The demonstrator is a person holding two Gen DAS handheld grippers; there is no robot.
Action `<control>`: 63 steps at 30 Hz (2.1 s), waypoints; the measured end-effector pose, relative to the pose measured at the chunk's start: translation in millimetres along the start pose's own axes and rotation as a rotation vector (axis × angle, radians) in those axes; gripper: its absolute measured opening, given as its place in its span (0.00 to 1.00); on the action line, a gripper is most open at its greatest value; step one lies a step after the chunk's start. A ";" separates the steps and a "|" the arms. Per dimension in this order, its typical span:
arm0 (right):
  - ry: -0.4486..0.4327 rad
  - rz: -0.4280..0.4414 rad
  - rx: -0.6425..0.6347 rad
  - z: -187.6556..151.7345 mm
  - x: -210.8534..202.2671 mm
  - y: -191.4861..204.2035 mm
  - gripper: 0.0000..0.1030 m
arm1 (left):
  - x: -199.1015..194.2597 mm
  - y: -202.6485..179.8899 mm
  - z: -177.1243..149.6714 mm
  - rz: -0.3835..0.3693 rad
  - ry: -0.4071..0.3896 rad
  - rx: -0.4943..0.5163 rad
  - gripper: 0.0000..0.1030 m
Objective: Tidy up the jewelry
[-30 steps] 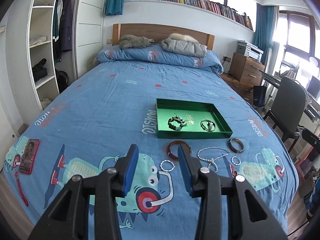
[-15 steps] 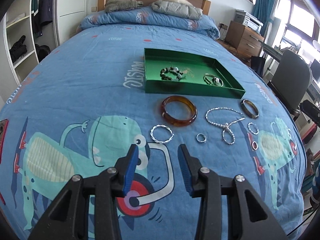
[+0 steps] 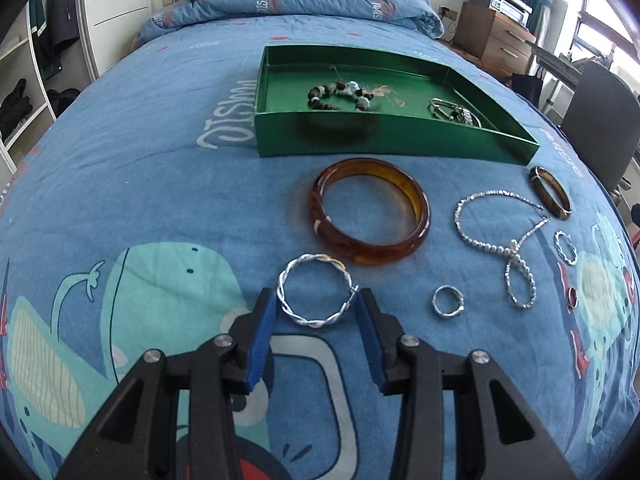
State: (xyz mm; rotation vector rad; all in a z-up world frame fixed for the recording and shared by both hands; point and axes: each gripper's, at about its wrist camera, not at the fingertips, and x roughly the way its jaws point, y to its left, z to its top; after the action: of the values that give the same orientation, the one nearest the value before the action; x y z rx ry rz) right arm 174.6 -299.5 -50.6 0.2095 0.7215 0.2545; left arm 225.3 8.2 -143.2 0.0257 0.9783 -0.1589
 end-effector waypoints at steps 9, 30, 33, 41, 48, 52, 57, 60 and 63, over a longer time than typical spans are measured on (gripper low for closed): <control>0.009 0.005 0.021 -2.0 9.4 -7.7 0.51 | -26.1 -8.2 -0.4 0.007 -0.069 0.043 0.35; -0.004 -0.021 0.068 3.5 17.6 -34.6 0.51 | 71.8 -21.0 154.7 0.066 0.006 -0.065 0.37; -0.003 -0.026 0.072 2.8 18.0 -36.5 0.51 | 76.7 -20.6 152.4 0.069 0.019 -0.066 0.38; -0.022 -0.049 0.070 3.7 4.6 -32.2 0.52 | 37.3 -21.0 156.6 0.040 -0.050 -0.062 0.38; -0.044 -0.047 0.055 1.6 -15.6 -18.7 0.53 | -26.4 -17.1 150.9 0.011 -0.136 -0.058 0.42; -0.062 -0.040 0.049 -0.2 -30.7 -10.4 0.54 | -60.6 -8.2 138.5 0.002 -0.174 -0.077 0.42; -0.086 -0.037 0.040 -1.8 -49.9 -2.4 0.54 | -102.2 -0.4 114.3 -0.003 -0.215 -0.091 0.42; -0.100 -0.039 0.035 -3.8 -62.6 1.1 0.54 | -126.7 8.2 97.6 -0.011 -0.239 -0.114 0.42; -0.115 -0.046 0.031 -5.4 -74.8 3.4 0.54 | -150.3 19.6 78.4 -0.012 -0.262 -0.134 0.42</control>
State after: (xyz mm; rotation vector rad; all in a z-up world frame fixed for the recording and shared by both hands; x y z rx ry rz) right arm 116.4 -318.1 -7.0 0.2349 0.6158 0.1858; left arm 210.3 38.7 24.1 -0.1213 0.7262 -0.1043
